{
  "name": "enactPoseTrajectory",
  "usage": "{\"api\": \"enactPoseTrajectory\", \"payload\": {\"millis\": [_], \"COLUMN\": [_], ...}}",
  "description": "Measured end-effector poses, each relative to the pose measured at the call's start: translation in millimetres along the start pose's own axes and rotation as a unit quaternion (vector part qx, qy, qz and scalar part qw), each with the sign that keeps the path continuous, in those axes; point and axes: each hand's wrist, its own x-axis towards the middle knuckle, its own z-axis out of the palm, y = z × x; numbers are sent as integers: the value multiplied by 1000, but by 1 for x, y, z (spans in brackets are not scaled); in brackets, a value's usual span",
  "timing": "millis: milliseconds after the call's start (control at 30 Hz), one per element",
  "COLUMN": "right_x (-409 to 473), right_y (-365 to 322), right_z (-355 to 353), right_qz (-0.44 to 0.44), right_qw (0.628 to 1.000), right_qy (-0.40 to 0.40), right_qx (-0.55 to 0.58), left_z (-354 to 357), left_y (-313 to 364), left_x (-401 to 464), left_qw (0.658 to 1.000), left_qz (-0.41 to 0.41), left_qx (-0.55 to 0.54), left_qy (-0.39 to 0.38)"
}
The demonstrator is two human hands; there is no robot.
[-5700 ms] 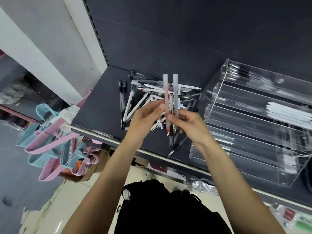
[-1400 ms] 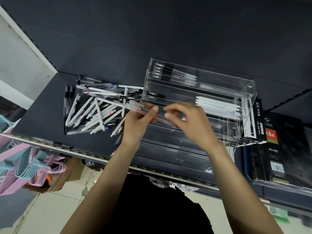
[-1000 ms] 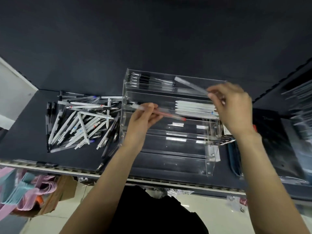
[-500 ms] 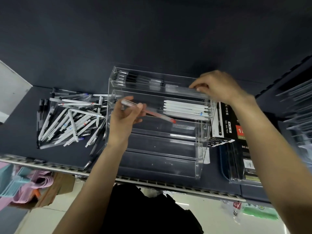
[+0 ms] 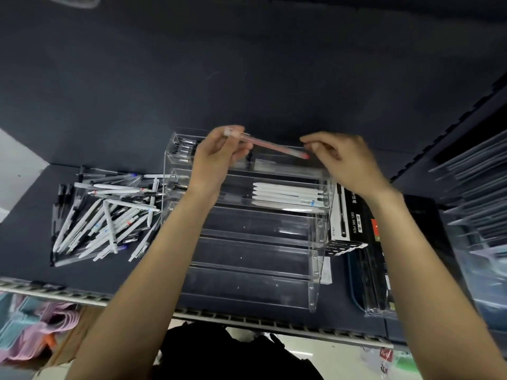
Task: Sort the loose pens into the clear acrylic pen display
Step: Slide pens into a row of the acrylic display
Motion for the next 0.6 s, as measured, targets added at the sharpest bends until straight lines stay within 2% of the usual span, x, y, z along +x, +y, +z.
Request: {"api": "enactPoseTrajectory", "payload": {"millis": [67, 133, 200, 233, 267, 300, 333, 367, 400, 467, 600], "right_x": [-2, -2, 0, 0, 1, 3, 4, 5, 7, 9, 12], "right_y": [-3, 0, 6, 9, 11, 12, 12, 12, 11, 10, 8], "right_z": [0, 4, 7, 8, 9, 11, 13, 16, 18, 19, 14], "right_qz": [-11, -30, -23, -14, -9, -8, -9, -11, -11, -5, 18], "right_qw": [1000, 999, 996, 993, 987, 981, 975, 969, 964, 954, 946], "right_qy": [12, 27, 39, 40, 37, 31, 22, 11, 0, -16, -42], "right_qx": [23, -15, -72, -112, -156, -194, -223, -246, -267, -298, -321], "left_z": [10, 15, 13, 8, 2, -3, -6, -8, -8, -2, 7], "left_y": [1, -2, -7, -12, -17, -20, -22, -23, -21, -18, -17], "left_x": [9, 16, 24, 29, 33, 37, 40, 43, 45, 44, 45], "left_qw": [1000, 999, 993, 975, 934, 876, 818, 775, 747, 710, 683], "left_qz": [1, 2, 34, 87, 155, 222, 269, 292, 300, 297, 271], "left_qx": [1, 20, 103, 201, 319, 427, 508, 559, 593, 636, 673], "left_qy": [-16, -33, -47, -48, -45, -38, -29, -26, -28, -48, -84]}}
